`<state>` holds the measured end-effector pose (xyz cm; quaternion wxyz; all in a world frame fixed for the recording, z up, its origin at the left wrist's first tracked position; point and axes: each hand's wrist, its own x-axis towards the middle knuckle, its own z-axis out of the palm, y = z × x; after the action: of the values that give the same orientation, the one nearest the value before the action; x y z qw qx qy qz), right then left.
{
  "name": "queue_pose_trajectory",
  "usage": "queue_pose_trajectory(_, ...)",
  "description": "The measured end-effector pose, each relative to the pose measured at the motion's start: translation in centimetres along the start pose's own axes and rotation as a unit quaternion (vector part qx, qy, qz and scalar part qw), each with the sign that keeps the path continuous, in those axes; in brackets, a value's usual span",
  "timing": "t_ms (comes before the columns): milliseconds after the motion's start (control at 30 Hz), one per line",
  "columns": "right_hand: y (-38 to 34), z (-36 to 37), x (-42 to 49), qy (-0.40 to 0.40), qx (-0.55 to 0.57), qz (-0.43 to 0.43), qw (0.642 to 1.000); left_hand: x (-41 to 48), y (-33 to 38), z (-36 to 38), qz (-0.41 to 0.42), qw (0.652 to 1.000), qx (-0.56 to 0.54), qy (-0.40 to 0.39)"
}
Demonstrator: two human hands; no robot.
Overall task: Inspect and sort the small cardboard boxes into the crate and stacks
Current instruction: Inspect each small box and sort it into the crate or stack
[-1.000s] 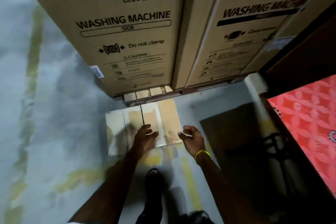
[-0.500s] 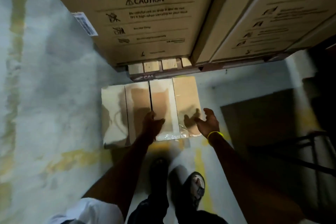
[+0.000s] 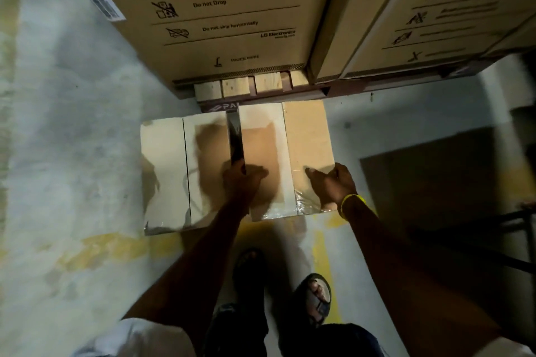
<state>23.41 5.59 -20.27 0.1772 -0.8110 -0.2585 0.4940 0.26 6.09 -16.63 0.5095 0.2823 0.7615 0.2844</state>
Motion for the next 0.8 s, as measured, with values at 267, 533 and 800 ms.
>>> queue_pose_trajectory(267,-4.0,-7.4,-9.7,0.023,0.223,-0.002,0.975,-7.6,7.2,0.5,0.033,0.991,-0.124,-0.045)
queue_pose_trajectory(533,-11.3,-21.1,-24.7,0.188,0.414,-0.110,0.884,-19.6,20.7,-2.1,0.018,0.961,-0.259,-0.097)
queue_pose_trajectory(800,-17.2,-36.7,-42.2,0.140,0.530,-0.285,0.786,-36.0,40.2,-6.9,0.100,0.946,-0.198,-0.238)
